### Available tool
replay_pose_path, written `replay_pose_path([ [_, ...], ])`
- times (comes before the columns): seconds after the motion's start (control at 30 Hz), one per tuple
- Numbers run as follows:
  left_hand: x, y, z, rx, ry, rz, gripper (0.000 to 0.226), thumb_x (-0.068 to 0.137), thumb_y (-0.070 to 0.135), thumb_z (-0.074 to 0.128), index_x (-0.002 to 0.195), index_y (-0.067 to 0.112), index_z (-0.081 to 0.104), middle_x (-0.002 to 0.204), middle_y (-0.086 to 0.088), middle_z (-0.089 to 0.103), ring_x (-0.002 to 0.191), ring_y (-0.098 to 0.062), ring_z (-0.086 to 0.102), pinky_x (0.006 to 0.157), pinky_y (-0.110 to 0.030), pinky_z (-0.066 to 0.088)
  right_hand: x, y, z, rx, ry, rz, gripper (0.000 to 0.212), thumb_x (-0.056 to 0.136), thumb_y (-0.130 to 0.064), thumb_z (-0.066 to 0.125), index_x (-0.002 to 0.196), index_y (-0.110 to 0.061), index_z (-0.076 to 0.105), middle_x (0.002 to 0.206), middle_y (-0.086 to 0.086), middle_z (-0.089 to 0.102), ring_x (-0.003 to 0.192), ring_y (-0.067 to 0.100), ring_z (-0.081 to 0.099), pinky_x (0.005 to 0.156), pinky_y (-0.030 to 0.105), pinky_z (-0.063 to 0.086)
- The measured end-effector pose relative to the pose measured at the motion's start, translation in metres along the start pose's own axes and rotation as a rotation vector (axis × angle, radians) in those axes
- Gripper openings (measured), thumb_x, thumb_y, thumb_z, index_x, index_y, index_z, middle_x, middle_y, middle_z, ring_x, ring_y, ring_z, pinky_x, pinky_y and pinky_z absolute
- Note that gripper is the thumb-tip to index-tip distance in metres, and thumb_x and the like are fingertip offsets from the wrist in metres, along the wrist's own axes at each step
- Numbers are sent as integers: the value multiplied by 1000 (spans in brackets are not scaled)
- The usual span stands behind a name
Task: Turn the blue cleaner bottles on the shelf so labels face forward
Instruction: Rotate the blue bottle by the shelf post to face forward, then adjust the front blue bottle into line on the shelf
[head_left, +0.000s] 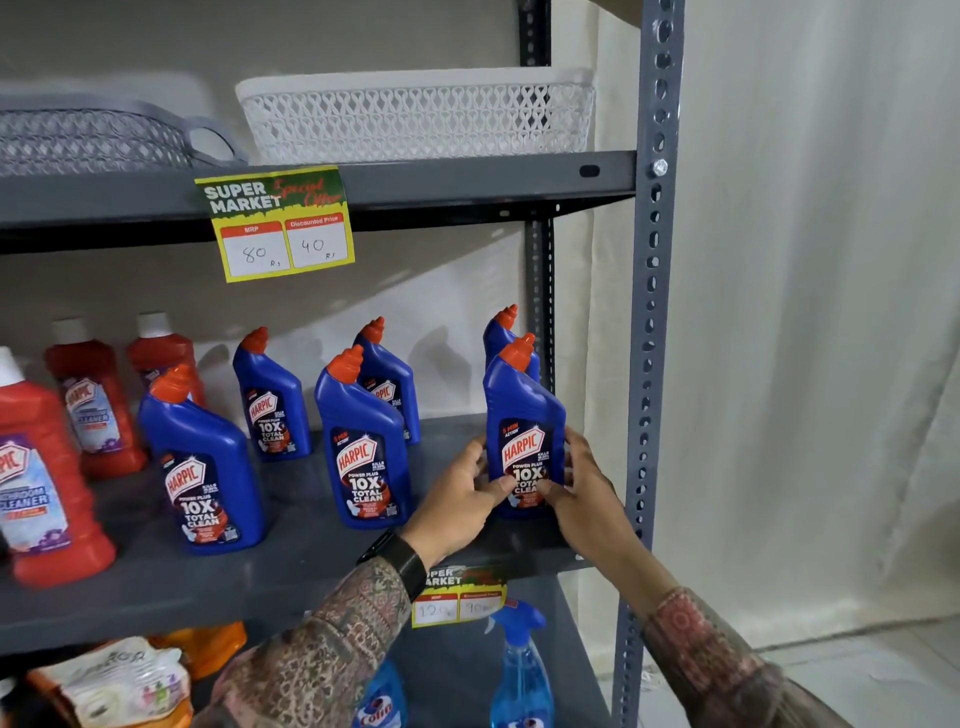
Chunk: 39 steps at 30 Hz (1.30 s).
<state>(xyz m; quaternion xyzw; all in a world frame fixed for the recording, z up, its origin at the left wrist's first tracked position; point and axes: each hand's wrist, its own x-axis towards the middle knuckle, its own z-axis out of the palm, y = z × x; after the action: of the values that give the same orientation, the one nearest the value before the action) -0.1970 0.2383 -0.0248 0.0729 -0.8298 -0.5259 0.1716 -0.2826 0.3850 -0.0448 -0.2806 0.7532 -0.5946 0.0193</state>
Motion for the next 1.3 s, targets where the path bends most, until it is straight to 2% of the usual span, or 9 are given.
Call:
replay_pose_path([
  [0.27,-13,-6,1,59,11,46,46,104,20,61,141,38,41,127,19,57,119,5,54,86,-7,46,-15,4,-1,35,22,-64,65,97,2,62,146,-33,39,128,-6,63,118,13,63,100,37,58],
  [0.43,-16,-6,4,65,23,41,51,104,23,61,149,34,41,143,10,58,137,-7,51,114,-36,46,-19,3,-3,19,1,-64,66,98,0,62,150,-34,37,120,-18,60,114,7,62,95,29,57],
  [0.6,-19,-1,7,88,27,31,44,105,25,58,143,39,39,125,21,55,117,6,54,97,-17,45,-22,6,-2,-24,12,-74,67,98,-6,65,152,-32,37,136,-4,62,126,16,61,104,48,57],
  [0.73,-28,1,7,185,76,37,48,104,32,59,150,30,44,122,23,59,120,1,57,82,-6,41,-41,15,5,-205,20,-139,84,101,-13,60,163,-32,7,154,-1,44,138,15,49,109,45,53],
  [0.83,-44,-2,-1,331,250,85,54,102,35,61,154,27,47,131,10,69,115,-4,66,87,-13,51,-66,22,13,-235,135,-224,81,100,-8,59,163,-30,13,155,-3,35,140,7,37,105,34,52],
  [0.93,-66,-10,-16,325,412,163,40,99,29,66,139,27,65,113,16,78,95,3,72,78,-7,53,-86,22,22,-203,257,-256,58,98,-21,58,152,-29,39,147,-7,38,140,10,38,97,32,55],
  [1.07,-92,-26,-51,133,640,149,19,96,22,70,113,26,77,92,11,80,82,-5,77,79,-35,65,-86,3,43,-171,109,-414,33,99,-19,62,129,-32,59,126,-11,59,124,9,58,91,24,60],
  [1.2,-96,-39,-98,188,895,196,21,94,19,73,114,21,69,97,2,68,83,-15,69,78,-43,61,-65,-37,87,-141,-121,-374,54,96,-12,68,142,-32,51,127,-21,57,117,-6,58,99,20,53],
  [1.3,-87,-46,-123,198,789,174,48,93,18,74,136,19,53,120,-2,58,98,-18,66,88,-41,60,-39,-59,124,-95,-38,-285,75,92,-14,74,155,-24,35,138,-21,43,133,-3,41,110,22,39],
])
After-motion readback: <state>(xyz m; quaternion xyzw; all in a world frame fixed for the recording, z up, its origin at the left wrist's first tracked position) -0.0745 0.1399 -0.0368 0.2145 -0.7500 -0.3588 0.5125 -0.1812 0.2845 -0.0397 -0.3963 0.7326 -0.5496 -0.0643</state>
